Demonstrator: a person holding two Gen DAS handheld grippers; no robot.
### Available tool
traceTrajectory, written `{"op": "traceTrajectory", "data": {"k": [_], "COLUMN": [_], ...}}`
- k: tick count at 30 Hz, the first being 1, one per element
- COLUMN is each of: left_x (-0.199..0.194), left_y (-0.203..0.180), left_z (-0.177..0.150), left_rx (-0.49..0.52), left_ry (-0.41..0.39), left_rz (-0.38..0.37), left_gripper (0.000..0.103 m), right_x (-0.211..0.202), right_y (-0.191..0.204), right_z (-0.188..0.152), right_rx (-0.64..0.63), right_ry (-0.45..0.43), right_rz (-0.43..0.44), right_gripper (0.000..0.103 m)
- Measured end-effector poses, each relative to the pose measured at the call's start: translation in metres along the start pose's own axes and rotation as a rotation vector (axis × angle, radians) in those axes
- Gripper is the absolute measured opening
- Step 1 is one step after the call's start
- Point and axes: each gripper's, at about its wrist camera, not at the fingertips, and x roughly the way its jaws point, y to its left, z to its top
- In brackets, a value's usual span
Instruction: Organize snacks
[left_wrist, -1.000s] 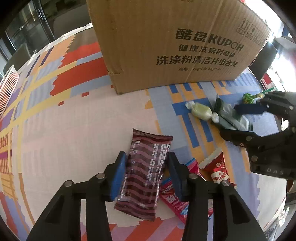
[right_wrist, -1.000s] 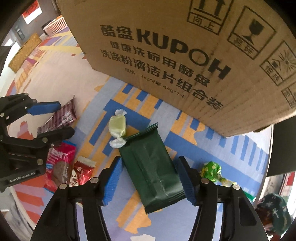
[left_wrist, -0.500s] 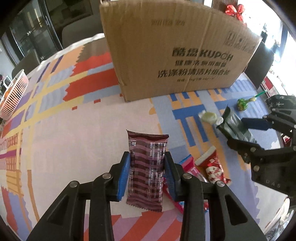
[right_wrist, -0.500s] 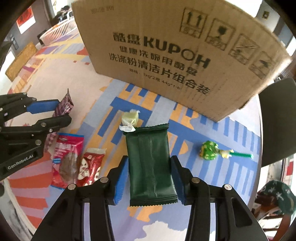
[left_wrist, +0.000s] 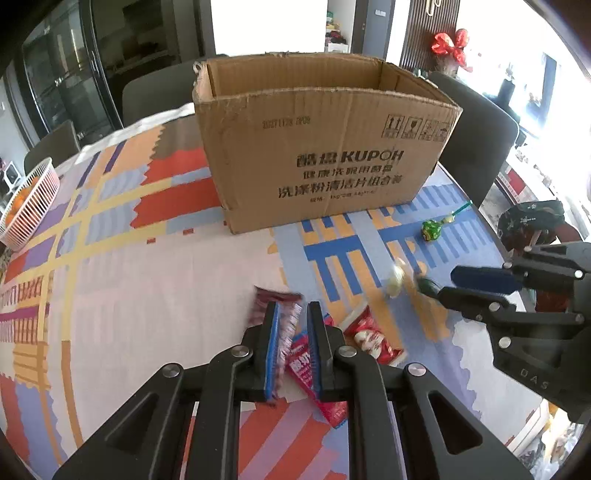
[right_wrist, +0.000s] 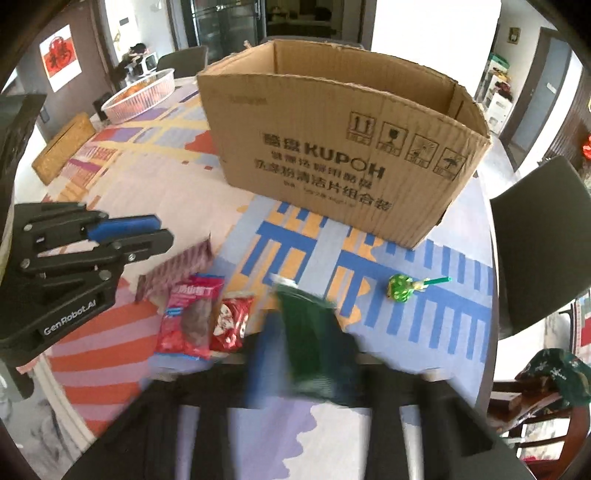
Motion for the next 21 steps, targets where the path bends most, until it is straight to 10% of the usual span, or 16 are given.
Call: {"op": "traceTrajectory", "data": {"k": [5,9,14,21], "left_x": [0.004,0.01,0.018,0.04], "left_y": [0.001,0.002,0.009,0.031], "left_z": [-0.014,-0.029,-0.039,-0.026], "left_rx": [0.007,0.049,0.111,0.096], "left_ry": [0.022,0.034,0.055,0.107], "left_rz": [-0.014,0.011,0.056,0.045], "left_gripper": [0.027,0.038,0.057,0.058], "right_x": [0.017,0.023,0.032,0.051], "right_y": [0.008,0.011,0.015,0.013], "right_z": [-0.009,-0.018,-0.022,-0.021], "right_rx": [0.022,0.027,0.005,-0.03], "right_ry": [0.024,0.012,0.04,0.126], "right_rz": [0.002,-0.042,-0.108,-0.192], "right_gripper": [0.021,0.055,0.055,0.055]}}
